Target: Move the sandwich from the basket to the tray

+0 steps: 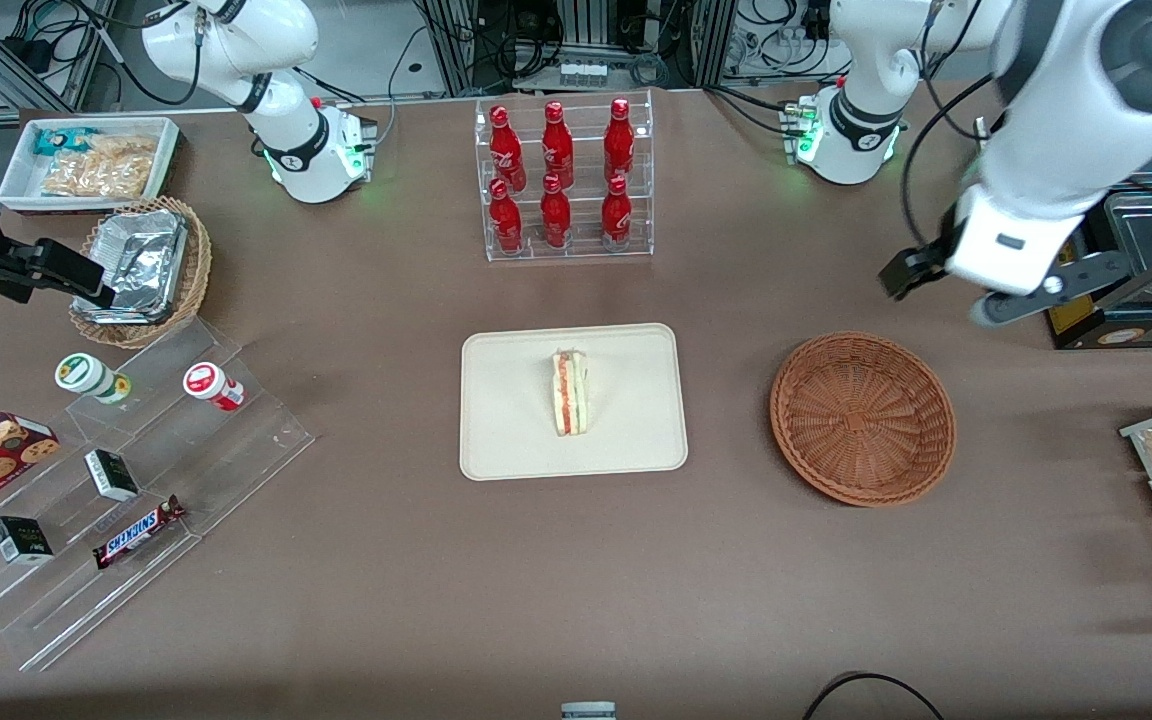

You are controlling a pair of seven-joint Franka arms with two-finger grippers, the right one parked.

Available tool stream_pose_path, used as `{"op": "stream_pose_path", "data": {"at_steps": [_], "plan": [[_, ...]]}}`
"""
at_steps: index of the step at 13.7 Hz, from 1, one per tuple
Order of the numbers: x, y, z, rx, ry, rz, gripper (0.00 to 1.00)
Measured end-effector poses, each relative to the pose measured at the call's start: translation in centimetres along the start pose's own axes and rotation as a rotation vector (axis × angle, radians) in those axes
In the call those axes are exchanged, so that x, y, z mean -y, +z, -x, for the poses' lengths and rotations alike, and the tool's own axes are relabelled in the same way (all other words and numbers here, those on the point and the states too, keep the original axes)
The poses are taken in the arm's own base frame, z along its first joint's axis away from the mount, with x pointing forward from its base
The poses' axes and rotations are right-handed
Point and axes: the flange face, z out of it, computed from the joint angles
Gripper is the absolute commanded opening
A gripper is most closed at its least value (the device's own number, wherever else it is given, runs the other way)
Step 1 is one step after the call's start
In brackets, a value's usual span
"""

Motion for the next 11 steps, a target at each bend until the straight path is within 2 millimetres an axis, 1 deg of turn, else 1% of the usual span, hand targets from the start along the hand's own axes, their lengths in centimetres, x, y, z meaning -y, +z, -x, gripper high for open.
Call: {"op": "stream_pose_path", "data": {"at_steps": [2,3,4,6,11], "plan": [[4.0,-0.2,-0.6,0.021,0.079,0.005,1.00],[5.6,-0.3,-1.1,0.024,0.117,0.013,1.00],[6.6,-0.2,-1.5,0.027,0.149,0.022,1.00],[7.3,-0.2,-1.8,0.027,0.181,0.028,1.00],[6.6,-0.9,-1.9,0.010,0.202,0.080,1.00]]}}
